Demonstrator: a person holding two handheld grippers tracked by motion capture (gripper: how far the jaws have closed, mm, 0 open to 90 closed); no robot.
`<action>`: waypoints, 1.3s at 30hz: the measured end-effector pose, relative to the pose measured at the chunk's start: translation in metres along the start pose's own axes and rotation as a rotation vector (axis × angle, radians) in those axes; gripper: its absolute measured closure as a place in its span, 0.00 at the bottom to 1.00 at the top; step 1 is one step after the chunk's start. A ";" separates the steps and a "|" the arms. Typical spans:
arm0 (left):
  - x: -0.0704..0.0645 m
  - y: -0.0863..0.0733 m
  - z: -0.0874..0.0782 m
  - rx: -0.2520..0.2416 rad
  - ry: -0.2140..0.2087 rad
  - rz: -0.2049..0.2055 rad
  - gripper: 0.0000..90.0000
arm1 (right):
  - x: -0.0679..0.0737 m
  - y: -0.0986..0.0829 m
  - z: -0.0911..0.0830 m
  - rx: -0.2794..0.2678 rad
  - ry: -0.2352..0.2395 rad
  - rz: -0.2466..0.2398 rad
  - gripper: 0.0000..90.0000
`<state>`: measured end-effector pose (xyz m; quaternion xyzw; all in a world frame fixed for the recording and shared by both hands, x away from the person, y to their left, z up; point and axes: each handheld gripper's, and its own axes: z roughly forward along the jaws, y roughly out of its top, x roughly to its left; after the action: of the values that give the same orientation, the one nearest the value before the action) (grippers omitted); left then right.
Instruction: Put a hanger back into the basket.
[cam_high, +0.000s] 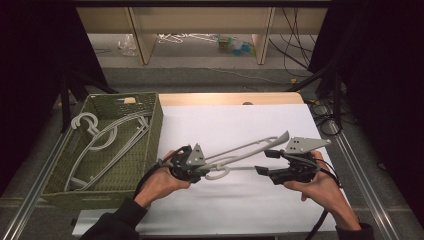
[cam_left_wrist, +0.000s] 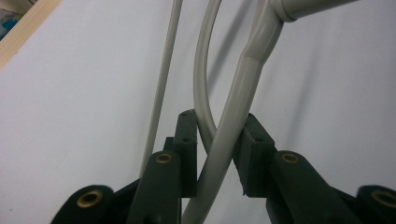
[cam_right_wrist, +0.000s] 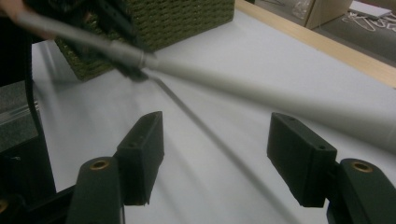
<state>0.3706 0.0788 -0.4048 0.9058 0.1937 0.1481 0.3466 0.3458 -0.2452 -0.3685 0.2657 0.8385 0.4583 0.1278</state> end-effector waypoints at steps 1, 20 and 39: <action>0.003 0.000 -0.002 -0.015 -0.005 -0.021 0.80 | 0.001 -0.004 0.001 0.003 -0.001 0.005 0.41; 0.041 -0.017 -0.036 -0.145 -0.130 -0.399 0.88 | 0.014 -0.025 0.016 0.043 0.054 0.020 0.40; 0.051 -0.003 -0.110 -0.255 -0.124 -0.452 0.88 | 0.018 -0.034 0.023 0.087 0.080 0.024 0.40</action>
<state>0.3703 0.1665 -0.3218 0.7959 0.3494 0.0343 0.4933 0.3305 -0.2338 -0.4091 0.2625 0.8587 0.4333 0.0767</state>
